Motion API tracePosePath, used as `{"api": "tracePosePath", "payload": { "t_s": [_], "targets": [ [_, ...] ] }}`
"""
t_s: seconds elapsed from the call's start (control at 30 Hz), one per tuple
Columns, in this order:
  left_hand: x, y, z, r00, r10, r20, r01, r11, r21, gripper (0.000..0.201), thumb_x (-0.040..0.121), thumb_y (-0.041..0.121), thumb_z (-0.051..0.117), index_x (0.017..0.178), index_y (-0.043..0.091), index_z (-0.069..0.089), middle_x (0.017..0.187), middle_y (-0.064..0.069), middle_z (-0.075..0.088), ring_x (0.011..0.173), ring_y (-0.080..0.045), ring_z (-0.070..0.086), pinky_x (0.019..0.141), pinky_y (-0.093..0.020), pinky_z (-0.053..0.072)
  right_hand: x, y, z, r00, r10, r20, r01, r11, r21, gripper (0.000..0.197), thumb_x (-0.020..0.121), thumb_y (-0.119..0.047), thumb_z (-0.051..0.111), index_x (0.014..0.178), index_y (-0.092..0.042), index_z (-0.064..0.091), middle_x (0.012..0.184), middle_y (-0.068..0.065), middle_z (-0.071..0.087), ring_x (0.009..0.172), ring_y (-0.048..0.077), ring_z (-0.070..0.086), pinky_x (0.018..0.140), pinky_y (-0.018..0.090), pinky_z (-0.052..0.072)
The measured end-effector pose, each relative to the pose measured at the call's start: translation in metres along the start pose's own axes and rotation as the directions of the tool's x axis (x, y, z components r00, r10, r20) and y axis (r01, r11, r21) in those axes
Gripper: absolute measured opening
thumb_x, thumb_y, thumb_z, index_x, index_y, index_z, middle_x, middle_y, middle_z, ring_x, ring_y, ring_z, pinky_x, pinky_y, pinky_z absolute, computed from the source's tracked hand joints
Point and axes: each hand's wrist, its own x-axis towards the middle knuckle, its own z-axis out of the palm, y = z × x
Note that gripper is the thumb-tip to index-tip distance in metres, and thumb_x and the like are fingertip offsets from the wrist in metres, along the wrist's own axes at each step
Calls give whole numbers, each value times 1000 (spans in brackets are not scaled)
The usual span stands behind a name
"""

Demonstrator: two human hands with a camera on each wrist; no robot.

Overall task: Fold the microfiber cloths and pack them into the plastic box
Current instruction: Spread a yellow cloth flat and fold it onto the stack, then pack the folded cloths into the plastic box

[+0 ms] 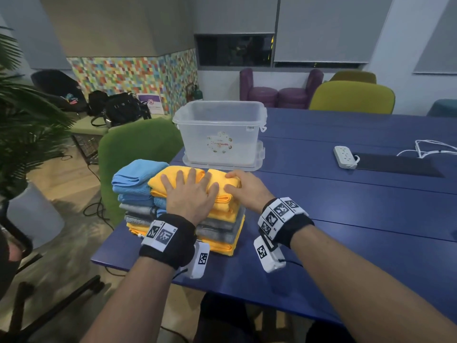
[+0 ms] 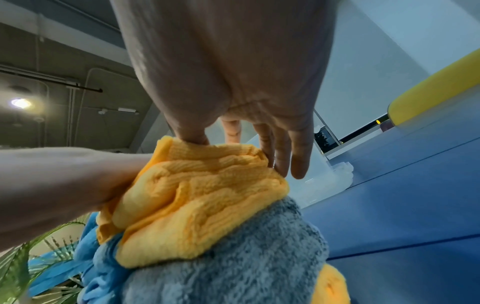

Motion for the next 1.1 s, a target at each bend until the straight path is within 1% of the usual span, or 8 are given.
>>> {"api": "tracePosePath", "payload": {
  "t_s": [0.23,0.33,0.47,0.7,0.8,0.9,1.0,1.1],
  "targets": [
    [5,-3,-10,1000,-14,-19,12,996,-93,54,104,55,22,150,35,42,154,-8,43,143,-36,33,116,-72,9,13,-10,-33,997,-64,-35,66,996,57,45,98,-50,57,136,-27,56,121,7,63,107,21,61,90,36,51],
    [3,-3,-13,999,-7,-53,0,992,-126,54,104,54,23,148,33,46,151,-8,45,142,-33,34,116,-71,10,33,-11,-64,991,-19,-129,16,1000,-25,47,95,-54,58,133,-26,57,117,4,65,105,21,62,90,37,52],
    [1,-1,-22,997,-13,-80,0,987,-160,67,98,60,14,147,31,48,151,-8,47,143,-30,36,116,-67,12,68,-5,-105,951,68,-301,-121,980,-160,38,89,-38,64,124,-23,64,118,3,67,102,24,61,84,32,47],
    [20,1,-68,988,-19,-153,-23,963,-268,70,100,69,22,140,24,58,147,-6,53,137,-29,47,116,-60,28,125,15,-132,905,258,-337,-227,965,130,47,83,-45,69,121,-18,61,121,7,67,108,28,66,95,48,55],
    [43,-3,-106,983,-17,-185,-47,940,-338,76,97,73,28,140,18,59,142,-9,59,126,-31,57,107,-52,43,140,18,-133,895,292,-339,-242,953,183,59,83,-46,68,127,-9,58,125,14,64,107,33,66,95,51,54],
    [76,-8,-149,973,-11,-229,-72,934,-350,64,99,62,48,138,13,60,134,-7,65,111,-25,62,95,-41,51,149,17,-135,899,289,-330,-242,954,179,70,86,-42,66,131,9,54,128,27,62,104,40,67,92,57,54],
    [123,-17,-184,980,-13,-198,-57,937,-345,51,93,52,66,117,7,71,110,-11,71,91,-24,64,78,-35,50,160,19,-137,907,296,-301,-253,952,173,70,86,-44,67,131,9,55,126,25,64,99,36,69,92,57,55],
    [173,-32,-197,996,-59,-64,35,946,-321,50,86,53,75,104,7,75,104,-12,72,90,-27,65,72,-34,48,172,23,-139,909,317,-271,-280,945,168,69,86,-50,68,130,2,56,118,18,67,101,35,68,93,52,56]
  ]
}}
